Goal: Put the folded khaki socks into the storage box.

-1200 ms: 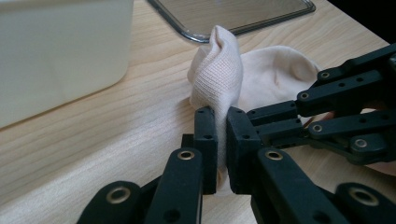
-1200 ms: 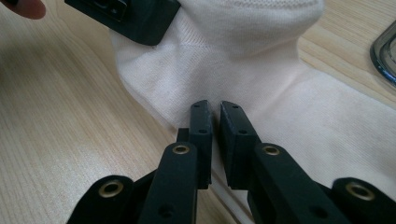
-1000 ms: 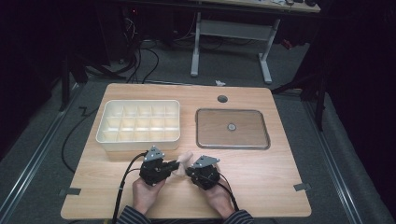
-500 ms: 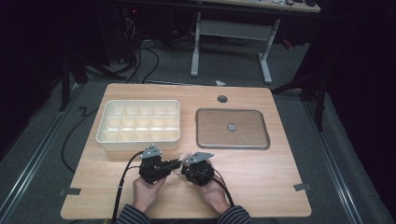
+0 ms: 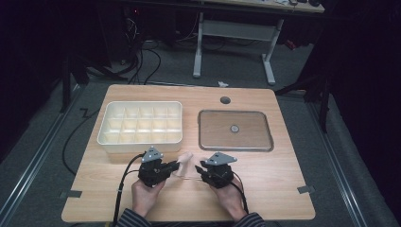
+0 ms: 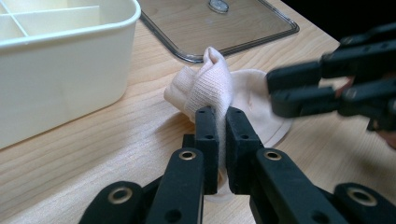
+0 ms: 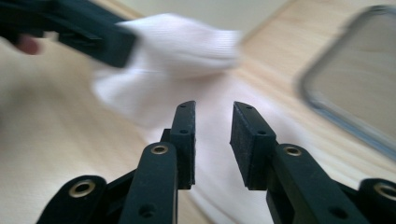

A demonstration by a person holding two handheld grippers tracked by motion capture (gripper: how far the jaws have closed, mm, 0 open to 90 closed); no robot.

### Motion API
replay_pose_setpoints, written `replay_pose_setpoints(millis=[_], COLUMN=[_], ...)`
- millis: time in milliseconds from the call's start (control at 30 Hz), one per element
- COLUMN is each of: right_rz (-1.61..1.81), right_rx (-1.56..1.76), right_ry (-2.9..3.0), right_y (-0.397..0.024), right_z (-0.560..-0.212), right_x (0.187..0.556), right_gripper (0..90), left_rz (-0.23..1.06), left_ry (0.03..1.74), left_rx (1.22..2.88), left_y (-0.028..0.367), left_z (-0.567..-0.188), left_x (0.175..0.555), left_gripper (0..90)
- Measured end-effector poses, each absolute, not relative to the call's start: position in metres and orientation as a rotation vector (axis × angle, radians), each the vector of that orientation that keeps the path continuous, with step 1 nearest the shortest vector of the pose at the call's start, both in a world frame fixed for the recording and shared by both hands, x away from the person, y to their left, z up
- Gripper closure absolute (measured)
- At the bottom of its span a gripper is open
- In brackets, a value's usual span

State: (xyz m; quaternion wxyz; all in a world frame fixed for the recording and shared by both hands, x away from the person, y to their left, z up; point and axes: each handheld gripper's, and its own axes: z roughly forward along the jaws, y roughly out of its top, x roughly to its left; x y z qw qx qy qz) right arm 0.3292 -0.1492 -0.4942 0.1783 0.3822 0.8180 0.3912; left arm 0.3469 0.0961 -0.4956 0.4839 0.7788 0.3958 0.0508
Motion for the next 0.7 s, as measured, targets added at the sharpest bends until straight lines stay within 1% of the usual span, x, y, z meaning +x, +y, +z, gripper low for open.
replay_pose_setpoints(millis=[67,333,433,500,533,600,700], right_rz=[1.052,0.968,0.955,0.962,0.962,0.972,0.982], right_rx=[1.13,1.24,1.272,1.292,1.292,1.294,1.286], right_ry=[2.256,2.192,2.216,2.243,2.243,2.253,2.266], right_y=[-0.164,-0.185,-0.188,-0.189,-0.189,-0.188,-0.186], right_z=[-0.492,-0.503,-0.511,-0.516,-0.516,-0.519,-0.521], right_x=[0.33,0.334,0.337,0.339,0.339,0.339,0.339], right_gripper=[66.9,61.4,64.3,73.2,73.2,78.6,84.2], left_rz=[0.124,0.134,0.137,0.141,0.142,0.145,0.148], left_ry=[0.964,0.963,0.961,0.955,0.954,0.95,0.944], left_rx=[1.895,1.9,1.902,1.905,1.907,1.909,1.906], left_y=[0.096,0.095,0.094,0.093,0.093,0.092,0.091], left_z=[-0.495,-0.494,-0.493,-0.493,-0.493,-0.492,-0.492], left_x=[0.347,0.345,0.345,0.344,0.344,0.343,0.342], left_gripper=[85.1,85.0,85.0,84.9,84.9,84.9,84.8])
